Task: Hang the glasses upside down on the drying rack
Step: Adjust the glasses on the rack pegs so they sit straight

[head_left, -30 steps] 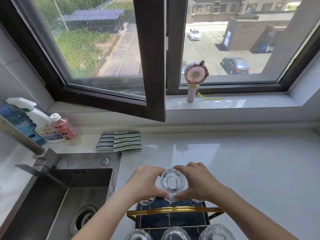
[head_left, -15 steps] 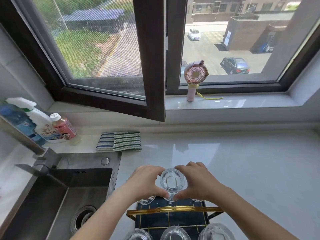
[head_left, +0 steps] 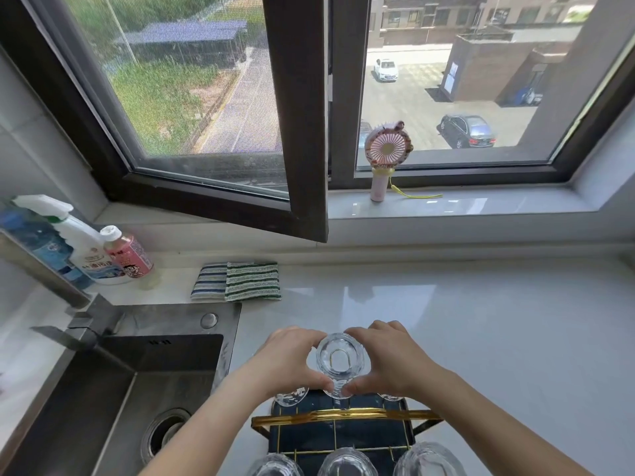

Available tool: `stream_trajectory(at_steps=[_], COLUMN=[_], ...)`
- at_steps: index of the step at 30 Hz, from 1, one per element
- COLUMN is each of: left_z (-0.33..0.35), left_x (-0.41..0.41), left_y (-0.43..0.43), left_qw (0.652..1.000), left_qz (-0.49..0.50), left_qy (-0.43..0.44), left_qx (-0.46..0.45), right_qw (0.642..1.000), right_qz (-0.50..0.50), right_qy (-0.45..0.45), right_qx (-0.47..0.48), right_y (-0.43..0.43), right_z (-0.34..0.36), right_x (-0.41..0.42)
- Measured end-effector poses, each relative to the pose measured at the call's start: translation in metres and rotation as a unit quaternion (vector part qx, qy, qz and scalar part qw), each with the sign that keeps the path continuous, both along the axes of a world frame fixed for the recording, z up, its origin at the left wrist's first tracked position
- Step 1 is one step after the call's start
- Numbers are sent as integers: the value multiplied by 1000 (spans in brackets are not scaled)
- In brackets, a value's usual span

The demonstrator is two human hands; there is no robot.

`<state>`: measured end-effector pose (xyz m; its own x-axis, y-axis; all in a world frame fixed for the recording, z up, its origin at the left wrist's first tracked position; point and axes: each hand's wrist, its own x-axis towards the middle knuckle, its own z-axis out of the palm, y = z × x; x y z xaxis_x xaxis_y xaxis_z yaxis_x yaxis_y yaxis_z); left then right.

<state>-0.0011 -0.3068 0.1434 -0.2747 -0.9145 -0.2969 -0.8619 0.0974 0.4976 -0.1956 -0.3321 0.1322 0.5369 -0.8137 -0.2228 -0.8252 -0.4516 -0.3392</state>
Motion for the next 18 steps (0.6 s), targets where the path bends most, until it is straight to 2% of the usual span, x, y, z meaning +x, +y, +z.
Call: stream_trajectory(at_steps=[18], left_z=[-7], left_x=[3], left_y=[-2], left_qw=[1000], left_qz=[-7], left_qy=[-10], left_qx=[-7], right_qw=[1000], right_qz=[14], right_qy=[5], right_qx=[-2], right_y=[0], right_z=[1], right_x=[-1])
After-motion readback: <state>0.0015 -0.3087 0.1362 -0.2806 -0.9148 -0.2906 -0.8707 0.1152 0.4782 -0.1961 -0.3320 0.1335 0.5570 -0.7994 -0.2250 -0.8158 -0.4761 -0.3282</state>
